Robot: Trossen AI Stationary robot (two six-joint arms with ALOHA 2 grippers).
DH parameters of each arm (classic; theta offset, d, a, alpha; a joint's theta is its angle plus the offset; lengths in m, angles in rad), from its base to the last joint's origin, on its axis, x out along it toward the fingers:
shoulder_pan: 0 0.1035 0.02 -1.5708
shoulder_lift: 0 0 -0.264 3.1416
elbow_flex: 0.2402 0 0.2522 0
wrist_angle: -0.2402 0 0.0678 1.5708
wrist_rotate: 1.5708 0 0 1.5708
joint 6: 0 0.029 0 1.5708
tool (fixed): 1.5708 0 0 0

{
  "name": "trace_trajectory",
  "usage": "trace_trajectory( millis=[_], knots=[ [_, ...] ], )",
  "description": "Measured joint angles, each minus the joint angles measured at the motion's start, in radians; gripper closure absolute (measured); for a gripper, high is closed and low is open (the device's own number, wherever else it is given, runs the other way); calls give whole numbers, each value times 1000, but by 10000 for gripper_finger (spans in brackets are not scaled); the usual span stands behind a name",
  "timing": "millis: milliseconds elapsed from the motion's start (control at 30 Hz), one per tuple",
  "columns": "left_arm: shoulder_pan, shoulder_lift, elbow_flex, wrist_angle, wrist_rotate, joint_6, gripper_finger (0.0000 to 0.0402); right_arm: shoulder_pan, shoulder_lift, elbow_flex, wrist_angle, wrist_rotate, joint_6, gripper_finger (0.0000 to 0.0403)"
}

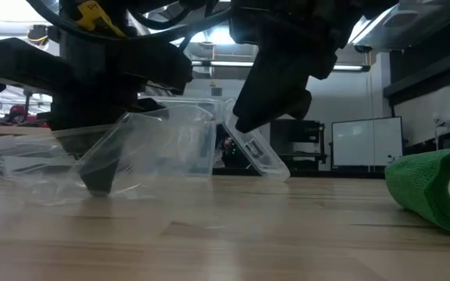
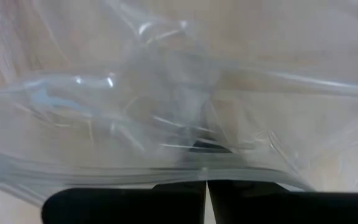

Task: Roll bandage
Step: Prepare the transparent zip bag

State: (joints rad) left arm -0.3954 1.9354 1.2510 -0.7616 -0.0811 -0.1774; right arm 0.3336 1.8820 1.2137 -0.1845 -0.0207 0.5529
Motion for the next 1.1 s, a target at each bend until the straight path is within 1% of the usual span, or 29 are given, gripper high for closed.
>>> trace_trajectory(
  millis=[133,233,300,400,500,633,733,833,1000,1100],
  knots=[
    [0,0,0,1,1,-3,401,0,0,0,-1,-5,2,228],
    [0,-1,1,3,1,-3,401,0,0,0,9,-71,5,215],
    [4,-1,1,5,1,-2,401,0,0,0,23,-107,5,214],
    [10,-1,1,33,3,1,401,5,0,0,63,-130,3,219],
    [11,-1,1,99,3,3,401,8,0,0,100,-129,-26,230],
    [10,-8,1,151,3,23,401,7,0,0,66,-127,-42,244],
    [10,-31,1,138,3,15,401,7,0,-1,16,-102,-44,252],
    [6,-71,1,140,3,9,401,7,1,-1,-12,-49,-46,253],
    [2,-135,2,142,4,8,401,6,1,-1,-8,55,-46,253],
    [1,-160,2,142,3,5,401,6,1,-1,-8,69,-46,253]
  ],
)
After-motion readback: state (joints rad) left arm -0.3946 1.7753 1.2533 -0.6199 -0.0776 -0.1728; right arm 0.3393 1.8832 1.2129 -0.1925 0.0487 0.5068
